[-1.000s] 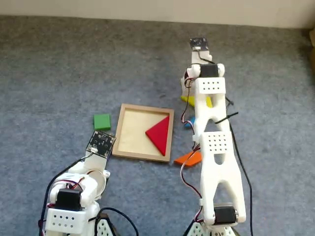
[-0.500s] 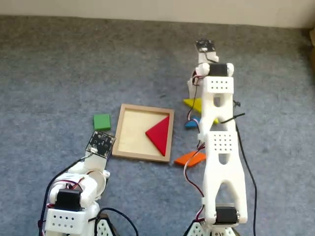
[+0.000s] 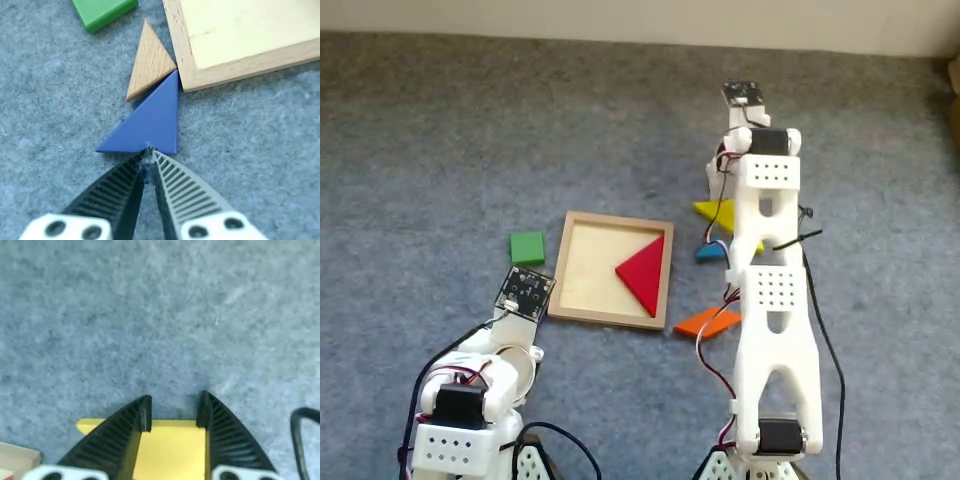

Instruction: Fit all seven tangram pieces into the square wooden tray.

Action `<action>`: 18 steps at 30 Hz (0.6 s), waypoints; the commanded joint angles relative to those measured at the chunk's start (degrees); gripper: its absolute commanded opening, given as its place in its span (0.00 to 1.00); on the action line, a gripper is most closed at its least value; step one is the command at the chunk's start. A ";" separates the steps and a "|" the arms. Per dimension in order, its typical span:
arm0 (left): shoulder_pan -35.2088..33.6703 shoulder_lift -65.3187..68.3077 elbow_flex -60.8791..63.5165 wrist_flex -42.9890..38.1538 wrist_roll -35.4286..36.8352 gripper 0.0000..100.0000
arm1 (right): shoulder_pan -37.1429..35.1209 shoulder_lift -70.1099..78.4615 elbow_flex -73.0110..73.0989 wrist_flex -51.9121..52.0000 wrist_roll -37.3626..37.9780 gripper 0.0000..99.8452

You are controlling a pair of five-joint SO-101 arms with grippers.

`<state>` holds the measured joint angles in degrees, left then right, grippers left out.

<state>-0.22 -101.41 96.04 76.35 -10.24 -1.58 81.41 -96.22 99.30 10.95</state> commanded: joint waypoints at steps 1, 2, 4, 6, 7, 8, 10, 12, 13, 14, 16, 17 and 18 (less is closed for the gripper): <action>-0.04 -2.15 1.10 0.35 -0.18 0.01 | 5.58 -5.93 -4.62 2.07 0.62 0.18; -0.04 -2.15 1.10 0.35 -0.18 0.01 | 5.58 -7.08 -4.53 2.07 0.70 0.18; -0.04 -2.15 1.10 0.35 -0.18 0.01 | 5.58 -9.01 -4.53 2.07 0.70 0.18; -0.04 -2.15 1.10 0.35 -0.18 0.01 | 5.32 -10.42 -4.35 2.07 0.79 0.18; -0.04 -2.15 1.10 0.35 -0.18 0.01 | 5.23 -11.38 -3.65 2.07 0.79 0.18; -0.04 -2.15 1.10 0.35 -0.18 0.01 | 5.14 -12.26 -1.80 2.07 0.79 0.18; -0.04 -2.15 1.10 0.35 -0.18 0.01 | 4.53 -15.25 3.12 2.07 0.79 0.18; -0.04 -2.15 1.10 0.35 -0.18 0.01 | 3.91 -19.38 10.95 1.98 0.79 0.21; -0.04 -2.15 1.10 0.35 -0.18 0.01 | 3.65 -21.58 15.43 1.98 0.79 0.24; -0.04 -2.15 1.10 0.35 -0.18 0.01 | 3.03 -24.31 19.74 1.98 0.79 0.26; -0.04 -2.15 1.10 0.35 -0.18 0.01 | 1.71 -30.11 28.88 1.89 0.79 0.30; -0.04 -2.15 1.10 0.35 -0.18 0.01 | 1.01 -32.92 33.80 1.80 0.79 0.31; -0.04 -2.15 1.10 0.35 -0.18 0.01 | -0.04 -35.56 38.55 1.80 0.88 0.32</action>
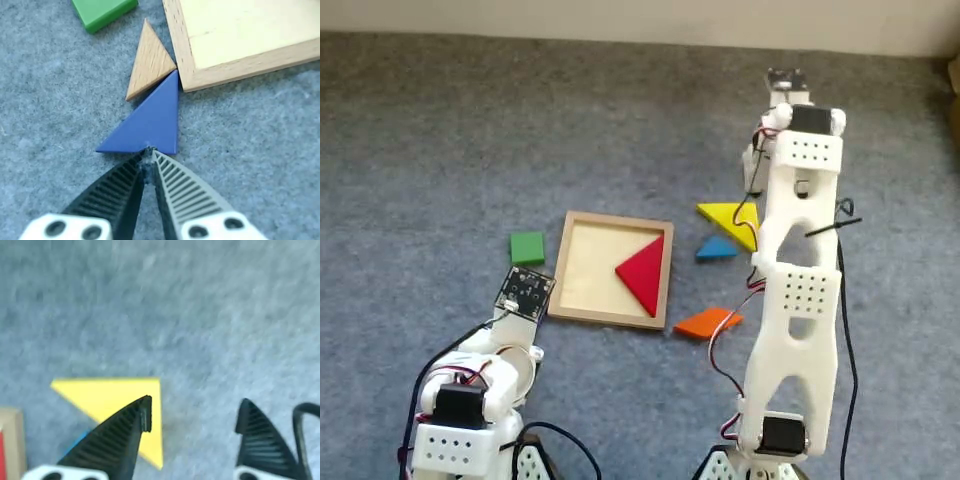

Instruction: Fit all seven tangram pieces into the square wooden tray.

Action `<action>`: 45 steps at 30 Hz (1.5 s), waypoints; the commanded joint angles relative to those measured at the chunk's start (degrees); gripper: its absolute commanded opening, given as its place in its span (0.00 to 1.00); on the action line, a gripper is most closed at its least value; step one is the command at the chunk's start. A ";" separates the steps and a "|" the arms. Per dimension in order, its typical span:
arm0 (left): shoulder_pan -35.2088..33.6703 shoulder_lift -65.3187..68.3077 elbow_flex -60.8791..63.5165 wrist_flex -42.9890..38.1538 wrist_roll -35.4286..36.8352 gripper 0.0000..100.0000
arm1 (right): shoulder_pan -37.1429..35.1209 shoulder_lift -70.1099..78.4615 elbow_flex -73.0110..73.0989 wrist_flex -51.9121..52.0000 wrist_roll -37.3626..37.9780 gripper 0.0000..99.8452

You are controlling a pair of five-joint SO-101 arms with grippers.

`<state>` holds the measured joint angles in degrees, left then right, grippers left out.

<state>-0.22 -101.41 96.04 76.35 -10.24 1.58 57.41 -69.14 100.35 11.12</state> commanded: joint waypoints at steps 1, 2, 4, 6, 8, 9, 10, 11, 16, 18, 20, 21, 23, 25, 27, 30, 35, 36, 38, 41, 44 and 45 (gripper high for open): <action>-0.04 -2.15 1.10 0.35 -0.18 0.01 | -4.26 -13.85 15.69 0.75 1.58 0.32; -0.04 -2.15 1.10 0.35 -0.18 0.01 | -5.41 -16.04 19.82 0.66 3.43 0.32; -0.04 -2.15 1.10 0.35 -0.18 0.01 | -7.34 -19.12 26.95 0.57 7.21 0.32; -0.04 -2.15 1.10 0.35 -0.18 0.01 | -8.13 -20.18 32.31 0.40 9.58 0.32; -0.04 -2.15 1.10 0.35 -0.18 0.01 | -8.31 -19.91 32.75 -0.75 11.60 0.32; -0.04 -2.15 1.10 0.35 -0.18 0.01 | -8.31 -19.56 32.75 -1.63 12.75 0.32; -0.04 -2.15 1.10 0.35 -0.18 0.01 | -8.22 -19.03 32.75 -2.33 13.98 0.32; -0.04 -2.15 1.10 0.35 -0.18 0.01 | -8.04 -18.42 32.75 -3.12 15.21 0.32; -0.04 -2.15 1.10 0.35 -0.18 0.01 | -7.16 -15.87 32.75 -8.04 19.08 0.32; -0.04 -2.15 1.10 0.35 -0.18 0.01 | -6.90 -15.43 32.75 -10.07 19.87 0.32; -0.04 -2.15 1.10 0.35 -0.18 0.01 | -6.64 -15.16 32.75 -12.09 20.48 0.32; -0.04 -2.15 1.10 0.35 -0.18 0.01 | -6.55 -14.81 32.75 -13.05 20.84 0.32; -0.04 -2.15 1.10 0.35 -0.18 0.01 | -6.46 -13.76 32.75 -14.55 21.63 0.32; -0.04 -2.15 1.10 0.35 -0.18 0.01 | -6.46 -12.53 32.75 -15.60 22.07 0.32; -0.04 -2.15 1.10 0.35 -0.18 0.01 | -6.46 -11.21 32.75 -16.75 22.42 0.32; -0.04 -2.15 1.10 0.35 -0.18 0.01 | -6.46 -9.71 32.75 -18.59 23.12 0.32; -0.04 -2.15 1.10 0.35 -0.18 0.01 | -6.46 -9.45 32.75 -19.21 23.12 0.32; -0.04 -2.15 1.10 0.35 -0.18 0.01 | -6.46 -9.54 32.75 -19.47 23.12 0.32; -0.04 -2.15 1.10 0.35 -0.18 0.01 | -6.37 -9.63 32.57 -20.53 23.12 0.32; -0.04 -2.15 1.10 0.35 -0.18 0.01 | -6.37 -9.19 30.20 -20.97 23.12 0.32; -0.04 -2.15 1.10 0.35 -0.18 0.01 | -6.37 -9.10 29.05 -20.88 23.12 0.32; -0.04 -2.15 1.10 0.35 -0.18 0.01 | -6.37 -9.10 29.14 -20.79 23.12 0.32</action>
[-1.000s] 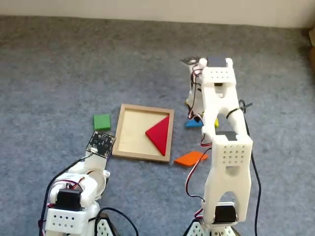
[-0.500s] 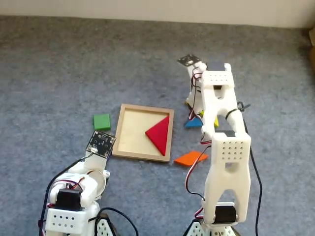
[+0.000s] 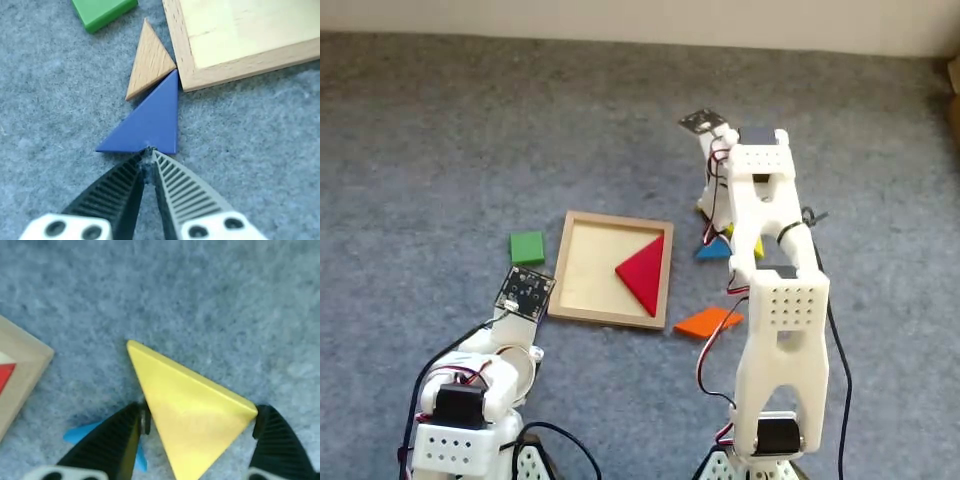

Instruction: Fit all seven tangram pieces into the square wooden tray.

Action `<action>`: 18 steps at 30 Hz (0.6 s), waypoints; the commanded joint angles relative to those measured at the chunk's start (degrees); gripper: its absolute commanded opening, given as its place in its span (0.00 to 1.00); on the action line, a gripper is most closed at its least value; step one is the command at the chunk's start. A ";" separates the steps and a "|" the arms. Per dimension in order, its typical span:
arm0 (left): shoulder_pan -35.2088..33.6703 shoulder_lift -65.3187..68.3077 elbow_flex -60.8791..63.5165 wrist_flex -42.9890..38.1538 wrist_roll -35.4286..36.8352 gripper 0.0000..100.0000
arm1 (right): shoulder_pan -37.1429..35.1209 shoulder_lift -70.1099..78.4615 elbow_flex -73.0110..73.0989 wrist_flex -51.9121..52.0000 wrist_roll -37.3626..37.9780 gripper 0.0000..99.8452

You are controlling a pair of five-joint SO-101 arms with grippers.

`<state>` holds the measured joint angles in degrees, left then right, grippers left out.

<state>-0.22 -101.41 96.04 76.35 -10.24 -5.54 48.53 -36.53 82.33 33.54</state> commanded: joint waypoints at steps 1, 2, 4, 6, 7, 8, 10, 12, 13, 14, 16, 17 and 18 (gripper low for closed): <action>-0.04 -2.15 1.10 0.35 -0.18 0.01 | 0.66 -0.22 -3.47 -2.68 0.79 0.32; -0.04 -2.15 1.10 0.35 -0.18 0.01 | 0.66 -0.22 -3.47 -2.68 0.79 0.32; -0.04 -2.15 1.10 0.35 -0.18 0.01 | 0.66 -0.22 -3.47 -2.86 0.79 0.32; -0.04 -2.15 1.10 0.35 -0.18 0.01 | 0.75 -0.22 -3.47 -3.03 0.79 0.32; -0.04 -2.15 1.10 0.35 -0.18 0.01 | 0.75 -0.22 -3.47 -3.03 0.79 0.32; -0.04 -2.15 1.10 0.35 -0.18 0.01 | 0.75 -0.22 -3.47 -3.03 0.79 0.32; -0.04 -2.15 1.10 0.35 -0.18 0.01 | 0.75 -0.22 -3.47 -3.03 0.79 0.32; -0.04 -2.15 1.10 0.35 -0.18 0.01 | 0.66 -0.22 -3.47 -3.03 0.79 0.32; -0.04 -2.15 1.10 0.35 -0.18 0.01 | 0.66 -0.22 -3.47 -3.03 0.79 0.32; -0.04 -2.15 1.10 0.35 -0.18 0.01 | 0.66 -0.22 -3.56 -3.03 0.88 0.32; -0.04 -2.15 1.10 0.35 -0.18 0.01 | 0.57 -0.22 -3.65 -2.77 1.76 0.32; -0.04 -2.15 1.10 0.35 -0.18 0.01 | 0.57 -0.31 -3.65 -2.59 3.25 0.32; -0.04 -2.15 1.10 0.35 -0.18 0.01 | 0.48 -0.40 -3.74 -2.59 4.31 0.32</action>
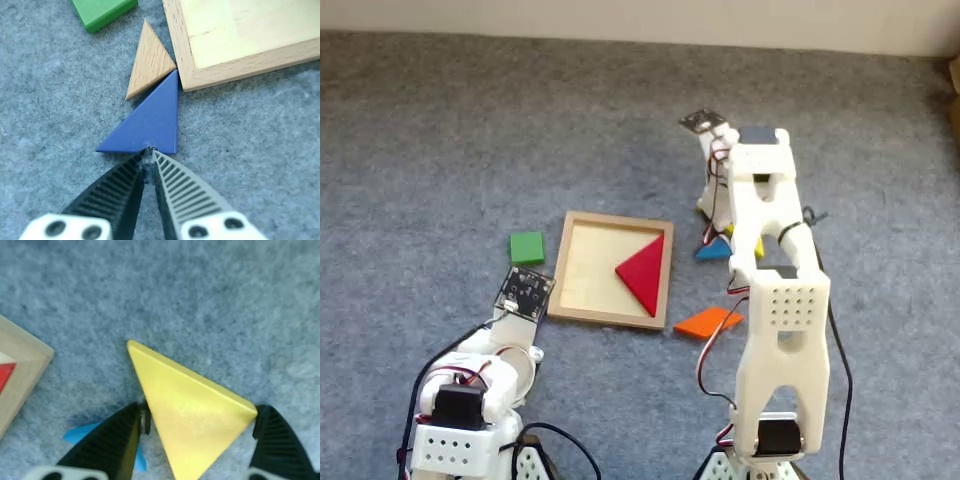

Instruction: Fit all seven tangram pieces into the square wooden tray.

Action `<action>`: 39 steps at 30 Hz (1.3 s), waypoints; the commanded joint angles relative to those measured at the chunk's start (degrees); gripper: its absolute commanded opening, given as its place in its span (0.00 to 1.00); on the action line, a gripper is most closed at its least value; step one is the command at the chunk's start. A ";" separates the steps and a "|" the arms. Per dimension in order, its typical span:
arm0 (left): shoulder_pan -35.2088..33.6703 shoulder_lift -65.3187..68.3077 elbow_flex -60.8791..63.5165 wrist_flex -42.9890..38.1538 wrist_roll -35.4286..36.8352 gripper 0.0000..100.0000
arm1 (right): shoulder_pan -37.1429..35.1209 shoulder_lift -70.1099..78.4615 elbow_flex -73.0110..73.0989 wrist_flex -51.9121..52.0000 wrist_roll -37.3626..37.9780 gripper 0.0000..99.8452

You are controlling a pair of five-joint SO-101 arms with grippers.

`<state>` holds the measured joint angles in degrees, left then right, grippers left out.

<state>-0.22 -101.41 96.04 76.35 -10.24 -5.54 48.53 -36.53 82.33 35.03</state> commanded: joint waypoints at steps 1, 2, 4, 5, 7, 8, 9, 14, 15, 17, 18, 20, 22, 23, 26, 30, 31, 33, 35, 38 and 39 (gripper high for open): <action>-0.04 -2.15 1.10 0.35 -0.18 0.01 | 0.48 -0.57 -3.74 -2.59 3.60 0.32; -0.04 -2.15 1.10 0.35 -0.18 0.01 | 0.48 -0.57 -3.74 -2.51 3.78 0.32; -0.04 -2.15 1.10 0.35 -0.18 0.01 | 0.48 -0.57 -3.82 -2.51 3.87 0.32; -0.04 -2.15 1.10 0.35 -0.18 0.01 | 0.48 -0.40 -3.82 -2.51 3.96 0.32; -0.04 -2.15 1.10 0.35 -0.18 0.01 | 0.48 -0.31 -3.82 -2.51 4.04 0.32; -0.04 -2.15 1.10 0.35 -0.18 0.01 | 0.48 -0.31 -3.74 -2.51 4.04 0.32; -0.04 -2.15 1.10 0.35 -0.18 0.01 | 0.48 -0.31 -3.74 -2.51 4.04 0.32; -0.04 -2.15 1.10 0.35 -0.18 0.01 | 0.40 -0.31 -3.47 -2.42 4.04 0.32; -0.04 -2.15 1.10 0.35 -0.18 0.01 | 0.40 -0.31 -3.47 -1.89 4.13 0.32; -0.04 -2.15 1.10 0.35 -0.18 0.01 | 0.40 -0.31 -3.47 0.22 4.13 0.32; -0.04 -2.15 1.10 0.35 -0.18 0.01 | 0.40 -0.31 -3.74 1.45 4.13 0.32; -0.04 -2.15 1.10 0.35 -0.18 0.01 | 0.40 -0.57 -3.91 3.38 4.13 0.30; -0.04 -2.15 1.10 0.35 -0.18 0.01 | 0.40 -0.75 -4.00 3.82 4.13 0.27; -0.04 -2.15 1.10 0.35 -0.18 0.01 | 0.40 -0.84 -4.18 3.91 4.13 0.25; -0.04 -2.15 1.10 0.35 -0.18 0.01 | 0.48 -0.40 -6.29 4.26 4.13 0.22; -0.04 -2.15 1.10 0.35 -0.18 0.01 | 0.75 -0.75 -8.31 5.23 4.13 0.22; -0.04 -2.15 1.10 0.35 -0.18 0.01 | 0.75 -0.84 -9.54 6.64 4.13 0.22; -0.04 -2.15 1.10 0.35 -0.18 0.01 | 0.40 -0.84 -13.32 10.95 4.13 0.22; -0.04 -2.15 1.10 0.35 -0.18 0.01 | 0.22 -0.84 -17.63 15.25 4.13 0.22; -0.04 -2.15 1.10 0.35 -0.18 0.01 | -0.13 -0.75 -23.78 18.59 4.13 0.22; -0.04 -2.15 1.10 0.35 -0.18 0.01 | -0.22 -0.75 -25.36 18.59 4.04 0.22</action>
<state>-0.22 -101.41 96.04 76.35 -10.24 -5.19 48.88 -54.46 98.86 38.55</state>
